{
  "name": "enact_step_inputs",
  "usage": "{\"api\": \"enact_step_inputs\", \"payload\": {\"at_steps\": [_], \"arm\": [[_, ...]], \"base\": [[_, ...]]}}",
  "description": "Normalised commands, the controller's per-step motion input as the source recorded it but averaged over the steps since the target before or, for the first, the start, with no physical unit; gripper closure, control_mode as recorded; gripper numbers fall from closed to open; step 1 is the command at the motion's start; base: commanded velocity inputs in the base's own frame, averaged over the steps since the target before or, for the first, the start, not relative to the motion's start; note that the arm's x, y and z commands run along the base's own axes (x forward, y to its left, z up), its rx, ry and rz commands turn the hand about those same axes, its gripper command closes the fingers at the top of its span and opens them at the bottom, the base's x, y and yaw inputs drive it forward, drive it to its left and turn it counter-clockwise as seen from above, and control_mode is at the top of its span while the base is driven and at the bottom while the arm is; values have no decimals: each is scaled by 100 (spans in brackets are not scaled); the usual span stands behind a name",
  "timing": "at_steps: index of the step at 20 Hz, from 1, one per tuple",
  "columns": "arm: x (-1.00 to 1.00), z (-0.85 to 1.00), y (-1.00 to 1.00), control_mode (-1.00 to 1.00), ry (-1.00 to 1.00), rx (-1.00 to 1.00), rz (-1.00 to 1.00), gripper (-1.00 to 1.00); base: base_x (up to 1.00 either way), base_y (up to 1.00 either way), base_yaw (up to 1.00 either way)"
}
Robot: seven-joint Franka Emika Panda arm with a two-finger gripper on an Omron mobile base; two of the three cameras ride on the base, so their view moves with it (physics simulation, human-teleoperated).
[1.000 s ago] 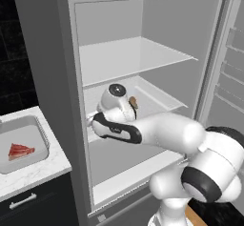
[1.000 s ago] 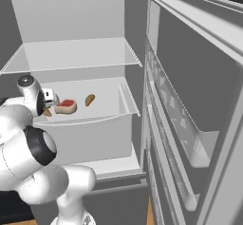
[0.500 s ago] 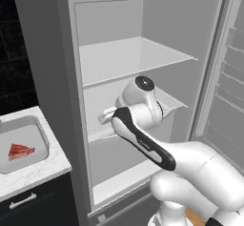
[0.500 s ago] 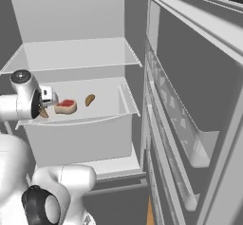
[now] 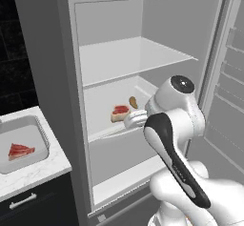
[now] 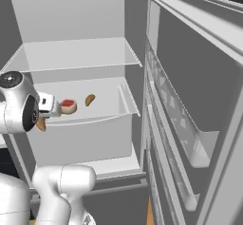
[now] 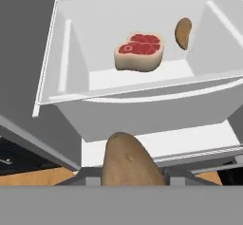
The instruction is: Place one sweet potato and one steak in each tupperware on the nearby counter, to pack two identical lunches.
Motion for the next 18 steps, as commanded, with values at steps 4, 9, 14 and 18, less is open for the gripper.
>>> {"api": "enact_step_inputs", "payload": {"at_steps": [4,9,14,18], "arm": [[-65,99,-67,-100,12,0,-16,100],[-75,94,-56,-100,13,0,-14,100],[-97,-6,-14,-100,7,1,-11,100],[-62,-34,0,-100,0,0,-5,100]], "base": [[0,0,0],[0,0,0],[0,0,0],[0,0,0]]}}
